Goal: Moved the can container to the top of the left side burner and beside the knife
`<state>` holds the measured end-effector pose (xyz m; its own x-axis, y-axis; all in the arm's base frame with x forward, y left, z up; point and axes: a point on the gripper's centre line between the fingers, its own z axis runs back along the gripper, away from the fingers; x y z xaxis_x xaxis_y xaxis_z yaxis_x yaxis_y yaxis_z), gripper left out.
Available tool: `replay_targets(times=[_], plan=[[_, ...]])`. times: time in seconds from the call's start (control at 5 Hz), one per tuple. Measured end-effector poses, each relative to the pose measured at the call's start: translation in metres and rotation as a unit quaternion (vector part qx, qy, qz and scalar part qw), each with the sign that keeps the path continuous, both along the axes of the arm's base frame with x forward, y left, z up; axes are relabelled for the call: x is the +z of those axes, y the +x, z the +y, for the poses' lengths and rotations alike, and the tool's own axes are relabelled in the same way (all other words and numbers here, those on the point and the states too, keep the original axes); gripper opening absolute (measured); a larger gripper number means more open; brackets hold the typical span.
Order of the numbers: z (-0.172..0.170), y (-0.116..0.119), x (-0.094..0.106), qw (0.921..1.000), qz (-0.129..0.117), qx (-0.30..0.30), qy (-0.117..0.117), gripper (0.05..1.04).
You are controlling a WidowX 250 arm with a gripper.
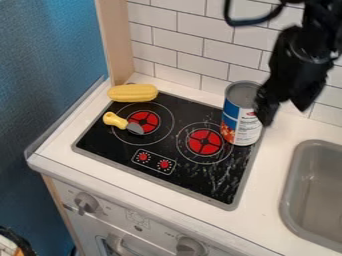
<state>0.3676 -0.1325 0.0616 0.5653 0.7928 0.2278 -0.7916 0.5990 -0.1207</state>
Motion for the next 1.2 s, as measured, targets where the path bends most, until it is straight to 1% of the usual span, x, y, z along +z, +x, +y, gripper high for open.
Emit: replay_targets(times=[0.2, 0.4, 0.6, 0.8, 1.0, 1.2], plan=[[-0.002, 0.009, -0.015, 0.9986, 0.031, 0.029, -0.033, 1.0], [-0.006, 0.021, -0.031, 0.9968, 0.049, 0.052, -0.036, 1.0], [0.006, 0.027, -0.031, 0.9946, 0.044, 0.088, -0.034, 1.0], [0.022, 0.039, -0.039, 0.9895, 0.045, 0.13, -0.042, 1.0], [0.035, 0.044, -0.04, 0.9847, 0.041, 0.161, -0.053, 1.0], [0.053, 0.049, -0.04, 0.9764, 0.035, 0.203, -0.064, 1.0]])
